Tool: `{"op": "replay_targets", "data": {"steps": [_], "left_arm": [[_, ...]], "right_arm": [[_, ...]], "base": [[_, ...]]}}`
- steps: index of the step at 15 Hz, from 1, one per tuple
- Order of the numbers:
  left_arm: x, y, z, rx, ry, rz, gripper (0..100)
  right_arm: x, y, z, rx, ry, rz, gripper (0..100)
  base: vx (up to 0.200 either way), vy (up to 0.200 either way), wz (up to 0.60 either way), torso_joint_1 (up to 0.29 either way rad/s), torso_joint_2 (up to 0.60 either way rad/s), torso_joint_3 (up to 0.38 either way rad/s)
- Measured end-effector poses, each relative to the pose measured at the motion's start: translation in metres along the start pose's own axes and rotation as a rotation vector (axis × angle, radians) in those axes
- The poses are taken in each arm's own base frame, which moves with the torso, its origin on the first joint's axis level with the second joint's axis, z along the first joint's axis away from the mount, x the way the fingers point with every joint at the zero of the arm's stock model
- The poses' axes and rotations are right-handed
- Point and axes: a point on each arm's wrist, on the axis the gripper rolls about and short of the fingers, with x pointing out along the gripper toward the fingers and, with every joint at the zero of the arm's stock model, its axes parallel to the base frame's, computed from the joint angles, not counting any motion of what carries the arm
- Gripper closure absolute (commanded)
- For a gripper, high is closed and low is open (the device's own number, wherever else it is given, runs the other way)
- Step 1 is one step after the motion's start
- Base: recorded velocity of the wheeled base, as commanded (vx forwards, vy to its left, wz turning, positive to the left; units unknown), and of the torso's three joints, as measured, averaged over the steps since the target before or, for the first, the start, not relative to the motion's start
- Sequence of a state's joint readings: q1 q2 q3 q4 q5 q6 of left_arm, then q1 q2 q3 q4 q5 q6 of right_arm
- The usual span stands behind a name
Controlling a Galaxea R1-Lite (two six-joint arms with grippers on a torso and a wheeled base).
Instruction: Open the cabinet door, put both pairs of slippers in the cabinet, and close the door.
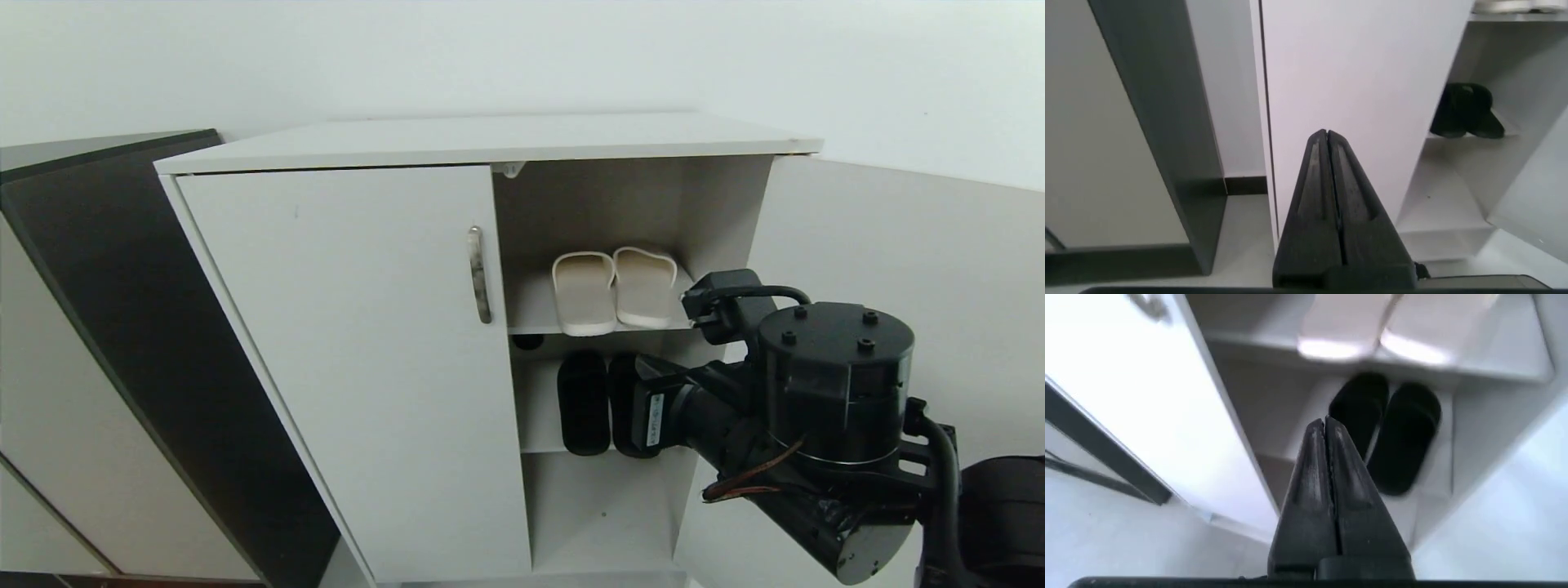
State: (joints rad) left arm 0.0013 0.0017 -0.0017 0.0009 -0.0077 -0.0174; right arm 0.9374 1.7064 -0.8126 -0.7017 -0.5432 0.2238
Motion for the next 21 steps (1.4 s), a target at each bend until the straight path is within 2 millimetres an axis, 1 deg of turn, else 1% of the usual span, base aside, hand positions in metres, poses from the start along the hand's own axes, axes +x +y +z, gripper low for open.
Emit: {"op": "replay_targets", "data": {"steps": [9, 13, 17, 19, 21], "left_arm": [[0.0, 0.0, 0.0, -0.001, 0.0, 0.0, 100], [0.0, 0.0, 0.0, -0.001, 0.0, 0.0, 100], [0.0, 0.0, 0.0, 0.0, 0.0, 0.0, 100], [0.0, 0.0, 0.0, -0.001, 0.0, 0.0, 100], [0.0, 0.0, 0.0, -0.001, 0.001, 0.0, 100]], "right_arm": [[-0.001, -0.002, -0.006, -0.011, 0.02, -0.003, 100], [0.001, -0.006, -0.012, -0.021, 0.04, -0.015, 100], [-0.001, -0.011, -0.022, -0.029, 0.077, 0.054, 100], [0.0, -0.018, -0.024, -0.035, 0.079, 0.045, 100], [0.0, -0.02, -0.027, -0.066, 0.084, 0.041, 100]], "base": [[-0.2, 0.0, 0.0, 0.001, 0.0, 0.005], [-0.2, 0.0, 0.0, 0.001, 0.0, 0.002], [0.0, 0.0, 0.0, 0.0, 0.0, 0.0], [0.0, 0.0, 0.0, 0.0, 0.0, 0.0], [0.0, 0.0, 0.0, 0.0, 0.0, 0.0]]}}
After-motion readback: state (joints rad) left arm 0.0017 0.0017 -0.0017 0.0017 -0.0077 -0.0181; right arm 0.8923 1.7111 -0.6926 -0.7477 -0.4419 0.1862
